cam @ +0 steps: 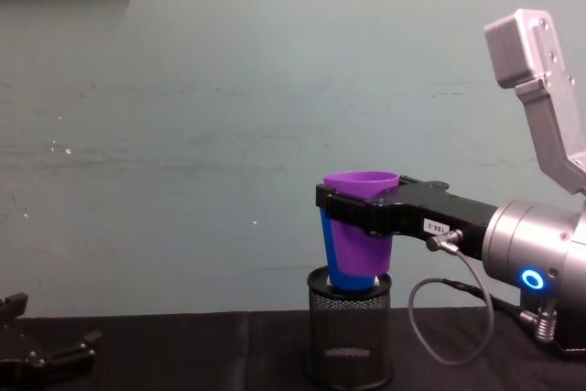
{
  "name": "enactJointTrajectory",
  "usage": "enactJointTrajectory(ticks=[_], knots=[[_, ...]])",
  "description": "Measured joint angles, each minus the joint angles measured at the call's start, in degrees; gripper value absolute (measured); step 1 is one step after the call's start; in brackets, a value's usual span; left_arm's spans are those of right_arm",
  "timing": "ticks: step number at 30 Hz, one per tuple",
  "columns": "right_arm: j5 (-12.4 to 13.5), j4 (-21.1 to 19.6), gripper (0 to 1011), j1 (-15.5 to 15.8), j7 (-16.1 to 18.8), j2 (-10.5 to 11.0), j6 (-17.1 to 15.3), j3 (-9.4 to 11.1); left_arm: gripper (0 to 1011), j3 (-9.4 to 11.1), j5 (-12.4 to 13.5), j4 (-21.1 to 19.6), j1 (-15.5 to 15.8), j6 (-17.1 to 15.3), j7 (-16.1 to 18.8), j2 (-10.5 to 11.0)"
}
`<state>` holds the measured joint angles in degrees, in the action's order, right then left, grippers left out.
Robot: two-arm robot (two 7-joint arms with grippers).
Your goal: Pick up one cup with a gripper and tap it against the other cup.
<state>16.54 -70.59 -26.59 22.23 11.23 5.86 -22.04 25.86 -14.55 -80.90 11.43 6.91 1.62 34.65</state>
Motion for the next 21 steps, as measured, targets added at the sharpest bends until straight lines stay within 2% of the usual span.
enactJointTrajectory(ticks=[21], knots=[[-0.89,3.64,743,-2.74,-0.24,-1.75,0.49,0.94,1000,0.00,0.00,0.00,0.00,0.00,0.00,0.00]])
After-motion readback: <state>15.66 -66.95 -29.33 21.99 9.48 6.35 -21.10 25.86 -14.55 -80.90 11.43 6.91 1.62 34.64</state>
